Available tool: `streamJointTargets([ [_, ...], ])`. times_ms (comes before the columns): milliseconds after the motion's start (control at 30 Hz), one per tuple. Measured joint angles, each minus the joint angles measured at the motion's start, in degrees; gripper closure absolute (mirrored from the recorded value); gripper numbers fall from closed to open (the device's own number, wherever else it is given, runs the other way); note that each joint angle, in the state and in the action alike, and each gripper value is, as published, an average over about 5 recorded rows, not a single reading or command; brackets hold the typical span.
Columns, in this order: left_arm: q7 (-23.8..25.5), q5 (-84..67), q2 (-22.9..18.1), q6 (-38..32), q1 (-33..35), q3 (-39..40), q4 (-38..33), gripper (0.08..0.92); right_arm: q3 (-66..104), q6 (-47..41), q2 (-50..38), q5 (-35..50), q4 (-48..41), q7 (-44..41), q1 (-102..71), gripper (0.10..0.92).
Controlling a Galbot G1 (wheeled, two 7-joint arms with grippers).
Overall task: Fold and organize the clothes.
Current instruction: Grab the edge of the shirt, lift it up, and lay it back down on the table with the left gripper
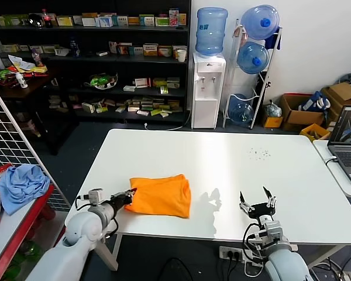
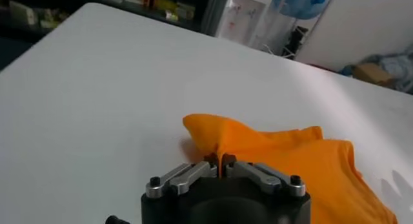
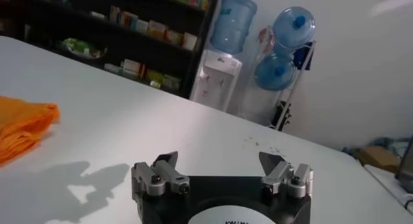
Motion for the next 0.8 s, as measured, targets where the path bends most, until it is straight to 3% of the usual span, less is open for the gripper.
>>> streamJointTargets([
  [367,-0.9,5.1,9.6,0.4,1.3,-7.2,1.6,0.877,-4.2,-0.4,0.4,0.1,-1.2,0.0,3.5,0.203],
  [800,1.7,22.5,19.5,-5.7,0.0,-9.8,6.7,0.877,-6.1,-0.6,0.5,-0.2,-0.5,0.0,4.6,0.203],
])
